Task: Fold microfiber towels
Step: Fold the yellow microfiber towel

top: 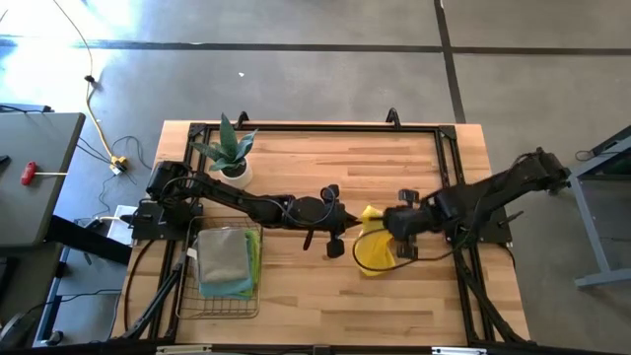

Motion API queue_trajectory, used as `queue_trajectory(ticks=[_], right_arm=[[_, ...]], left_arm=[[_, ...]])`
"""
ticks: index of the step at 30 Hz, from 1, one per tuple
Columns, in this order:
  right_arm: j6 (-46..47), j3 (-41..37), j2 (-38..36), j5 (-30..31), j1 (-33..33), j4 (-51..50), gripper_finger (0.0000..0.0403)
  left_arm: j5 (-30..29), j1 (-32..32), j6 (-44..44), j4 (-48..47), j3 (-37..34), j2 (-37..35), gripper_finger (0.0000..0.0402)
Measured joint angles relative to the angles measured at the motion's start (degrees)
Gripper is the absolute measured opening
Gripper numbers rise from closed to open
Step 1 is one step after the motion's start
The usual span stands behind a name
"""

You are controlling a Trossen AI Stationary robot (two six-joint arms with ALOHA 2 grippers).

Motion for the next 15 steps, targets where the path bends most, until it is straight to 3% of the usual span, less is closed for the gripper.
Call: queue_trajectory(ticks=[7,15], right_arm=[[7.3,-8.1,0.0,1.2,4.4,7.6,0.0106],[17.5,-13.9,0.0,13.3,11.4,13.1,0.0096]], left_arm=[[0.0,0.0,0.0,-0.8,0.0,0.0,0.0000],[-0.3,0.0,0.0,-1.0,0.0,0.0,0.0000]])
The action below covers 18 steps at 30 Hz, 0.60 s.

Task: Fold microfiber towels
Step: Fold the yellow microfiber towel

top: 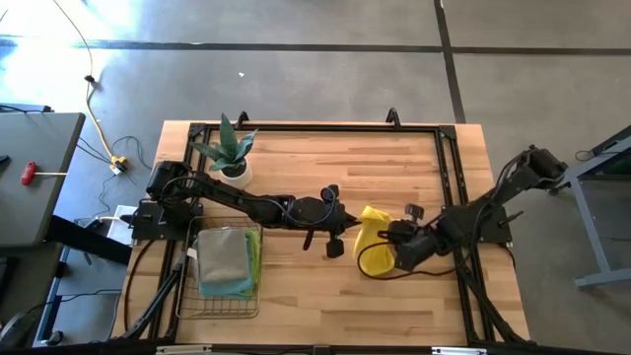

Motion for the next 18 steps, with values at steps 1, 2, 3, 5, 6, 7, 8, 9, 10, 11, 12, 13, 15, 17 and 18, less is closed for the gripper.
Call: queue_trajectory(ticks=[1,2,3,5,6,7,8,9,10,11,12,13,15,17,18], right_arm=[[1.7,-0.9,0.0,1.4,0.6,0.8,0.0096],[3.4,-2.0,0.0,2.7,1.2,1.9,0.0096],[5.0,-3.0,0.0,3.8,1.8,3.4,0.0096],[7.2,-4.9,0.0,5.1,2.7,6.2,0.0099],[8.3,-5.9,0.0,5.3,3.0,7.4,0.0101],[9.2,-6.7,0.0,5.6,3.2,8.4,0.0103],[10.1,-7.4,0.0,6.2,3.4,9.0,0.0106],[11.0,-7.9,0.0,7.0,3.6,9.5,0.0109],[11.9,-8.4,0.0,8.2,3.7,9.7,0.0112],[13.0,-8.9,0.1,9.4,3.7,9.9,0.0114],[13.8,-9.4,0.2,10.7,3.7,10.2,0.0115],[14.1,-10.0,0.2,12.0,3.7,10.8,0.0116],[14.3,-11.5,0.2,13.5,3.7,13.0,0.0118],[14.4,-13.3,0.2,13.8,3.6,15.6,0.0117],[14.4,-14.2,0.2,13.8,3.5,17.1,0.0117]], left_arm=[[0.0,0.0,0.0,0.0,0.0,0.0,0.0000],[0.0,0.0,0.0,0.0,0.0,0.0,0.0000],[0.0,0.0,0.0,0.0,0.0,0.0,0.0000],[0.0,0.0,0.0,0.0,0.0,0.0,0.0000],[0.0,0.0,0.0,0.0,0.0,0.0,0.0000],[-0.1,0.0,0.0,0.0,0.0,0.0,0.0000],[-0.1,0.0,0.0,0.0,0.0,0.0,0.0000],[-0.1,0.0,0.0,0.0,0.0,0.0,0.0000],[-0.2,0.0,0.0,0.0,0.0,0.0,0.0000],[-0.2,0.0,0.0,0.0,0.0,0.0,0.0000],[-0.2,0.0,0.0,0.0,0.0,0.0,0.0000],[-0.2,0.0,0.0,0.0,0.0,0.0,0.0000],[-0.2,0.0,0.0,0.0,0.0,0.0,0.0000],[-0.2,0.0,0.0,0.0,0.0,0.0,0.0000],[-0.2,0.0,0.0,0.0,0.0,0.0,0.0000]])
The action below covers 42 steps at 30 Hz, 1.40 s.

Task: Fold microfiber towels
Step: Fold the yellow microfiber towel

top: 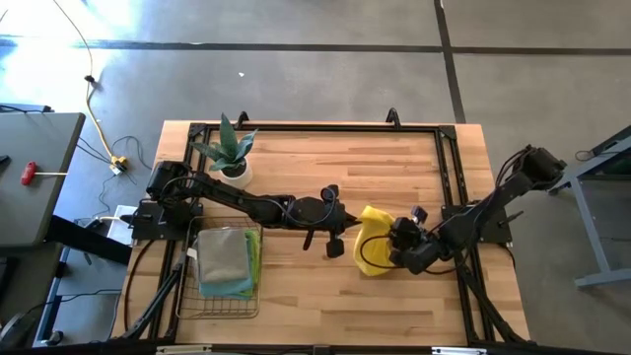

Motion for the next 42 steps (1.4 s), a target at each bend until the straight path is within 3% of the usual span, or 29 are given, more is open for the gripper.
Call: queue_trajectory(ticks=[4,10,18,21,27,31,36,42], right_arm=[[-0.1,-2.8,0.0,0.0,-0.1,4.9,0.0099],[-2.2,-2.8,-0.5,-2.8,-0.2,4.8,0.0011],[-3.6,-1.9,-5.0,-9.8,-0.2,1.0,0.0003],[-3.9,2.4,-7.4,-10.1,-0.2,-7.0,0.0001],[-9.9,15.4,-8.1,-9.2,-1.0,-23.9,0.0001],[-12.0,24.2,-8.0,-6.8,-2.9,-35.4,0.0000],[-15.8,35.0,-8.0,-4.3,-7.2,-46.2,0.0000],[-27.3,44.3,-8.0,-3.5,-14.2,-48.9,0.0000]], left_arm=[[0.0,0.0,0.0,0.0,0.0,0.0,0.0000],[0.0,0.2,0.0,-1.6,0.0,0.0,0.0000],[2.4,0.2,1.5,-15.5,1.7,-0.1,0.0000],[0.9,-0.1,2.3,-25.8,5.9,-0.7,0.0000],[-13.3,-2.4,8.8,-46.2,17.8,-0.8,0.0000],[-19.4,-2.5,10.2,-56.8,24.6,-0.9,0.0000],[-22.4,-1.3,12.6,-67.8,34.3,-1.3,0.0000],[-22.8,-0.3,16.0,-78.2,44.3,-1.2,0.0000]])
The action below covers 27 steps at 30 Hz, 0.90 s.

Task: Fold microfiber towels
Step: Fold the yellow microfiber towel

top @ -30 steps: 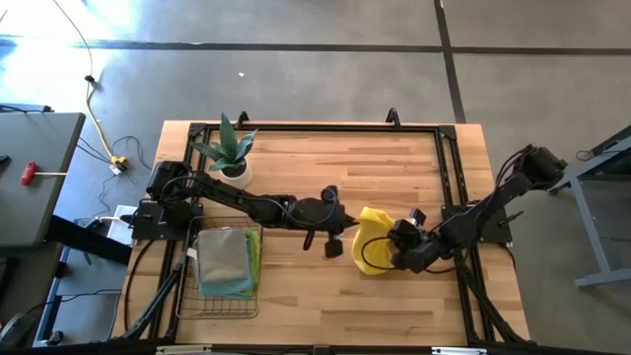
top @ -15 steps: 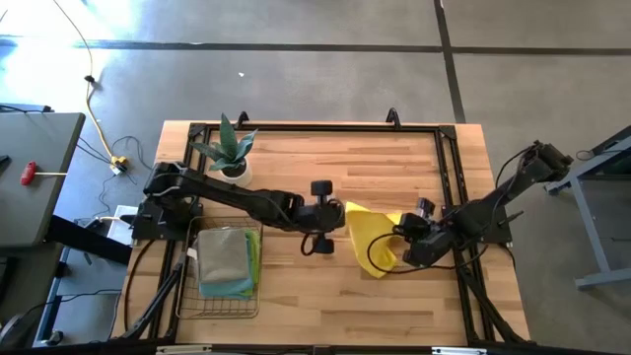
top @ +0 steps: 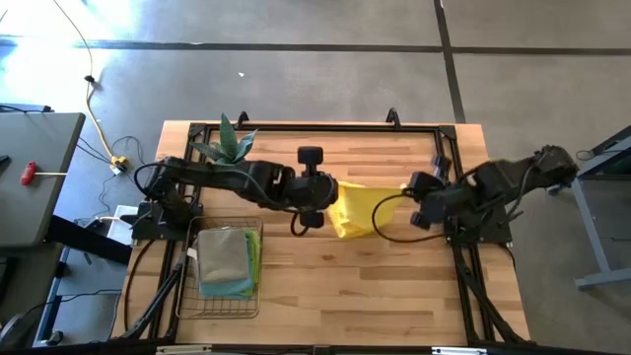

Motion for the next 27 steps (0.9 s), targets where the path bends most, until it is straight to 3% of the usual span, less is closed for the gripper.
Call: queue_trajectory(ticks=[7,14,17,23,27], right_arm=[[-9.8,5.7,0.7,0.1,-8.6,0.3,0.0000],[-21.2,6.3,5.3,4.6,-16.3,0.8,0.0000],[-25.4,6.3,6.9,7.4,-19.8,2.2,0.0000],[-40.5,6.3,7.5,13.4,-26.5,13.6,0.0000],[-52.1,6.3,7.5,15.1,-30.1,24.5,0.0000]], left_arm=[[-0.9,0.4,6.4,-6.2,6.8,0.0,0.0000],[-12.7,1.2,18.8,-6.3,7.9,0.0,0.0000],[-13.5,2.8,19.5,-6.3,7.9,0.0,0.0000],[-14.4,7.8,26.9,-6.1,7.9,0.0,0.0000],[-20.2,11.0,32.6,-3.0,7.9,0.0,0.0000]])
